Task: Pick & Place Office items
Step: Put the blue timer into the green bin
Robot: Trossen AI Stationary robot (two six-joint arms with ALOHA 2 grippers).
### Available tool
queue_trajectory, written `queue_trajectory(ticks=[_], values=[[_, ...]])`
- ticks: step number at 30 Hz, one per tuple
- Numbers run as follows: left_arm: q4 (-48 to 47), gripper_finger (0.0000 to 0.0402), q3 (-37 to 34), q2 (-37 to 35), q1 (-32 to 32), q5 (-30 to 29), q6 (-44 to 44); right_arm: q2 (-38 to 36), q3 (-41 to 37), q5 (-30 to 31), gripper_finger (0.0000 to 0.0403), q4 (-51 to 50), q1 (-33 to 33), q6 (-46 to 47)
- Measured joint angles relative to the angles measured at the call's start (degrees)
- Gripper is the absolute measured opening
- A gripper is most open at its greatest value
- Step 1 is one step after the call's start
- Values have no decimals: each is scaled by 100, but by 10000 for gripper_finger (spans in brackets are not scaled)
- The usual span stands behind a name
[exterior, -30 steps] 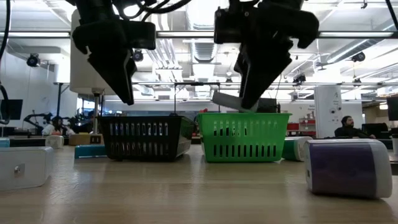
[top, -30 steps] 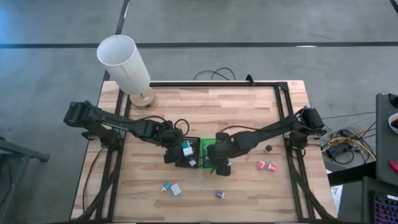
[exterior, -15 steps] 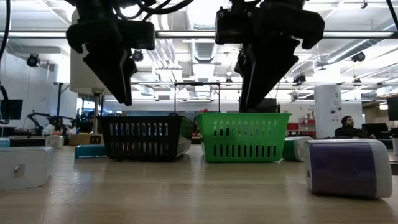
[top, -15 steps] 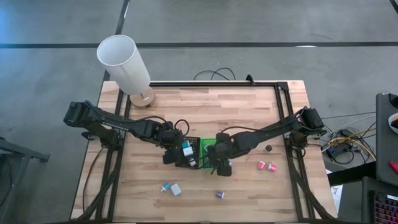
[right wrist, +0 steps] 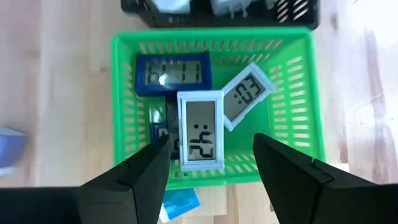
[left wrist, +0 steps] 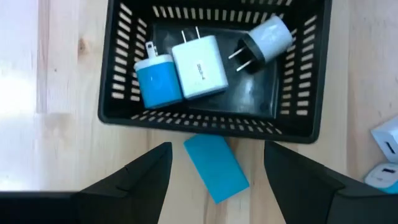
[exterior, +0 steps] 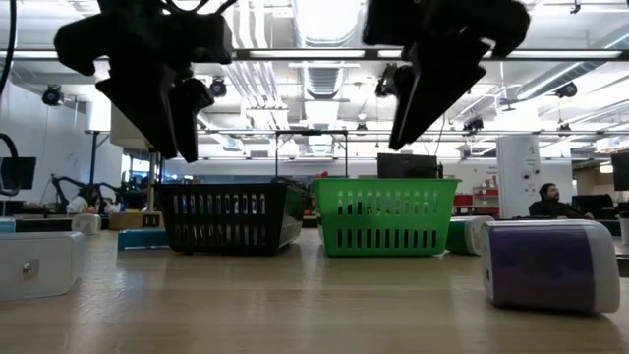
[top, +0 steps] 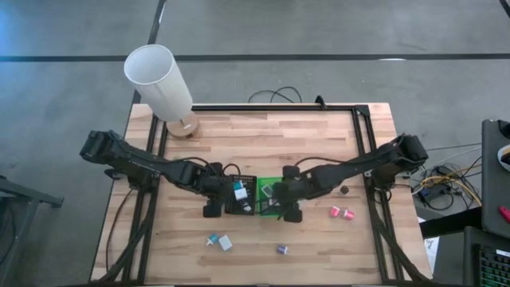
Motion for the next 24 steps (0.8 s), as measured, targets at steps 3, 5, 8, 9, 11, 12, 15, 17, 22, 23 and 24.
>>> queue_trajectory(ticks=[3,5,8,9,11,12,15,17,22,23,24], values=[[-18,257,-64,-140,-21,-97,-83,-407,-349,25,226,315,0,113],[-43,257,-136,-276,-21,-125,-145,-711,-641,35,226,667,8,155],[-56,257,-301,-574,-26,-250,-282,-1186,-1156,41,226,1330,48,195],[-32,257,-359,-700,-26,-267,-341,-1341,-1335,42,226,1550,72,209],[-42,257,-471,-920,-26,-283,-470,-1614,-1690,41,226,1954,121,279],[-34,257,-519,-1042,-26,-286,-525,-1756,-1842,43,226,2135,147,333],[120,257,-685,-1386,-46,-300,-629,-2124,-2239,58,226,2491,194,567],[307,257,-801,-1585,-54,-302,-653,-2302,-2450,138,226,2592,225,747],[912,257,-1025,-1964,-78,-302,-661,-2545,-2628,146,226,2668,225,1018],[1028,257,-1060,-1994,-80,-300,-647,-2549,-2636,146,226,2660,225,1041],[1136,257,-1082,-2030,-86,-301,-586,-2549,-2635,145,226,2678,225,1060]])
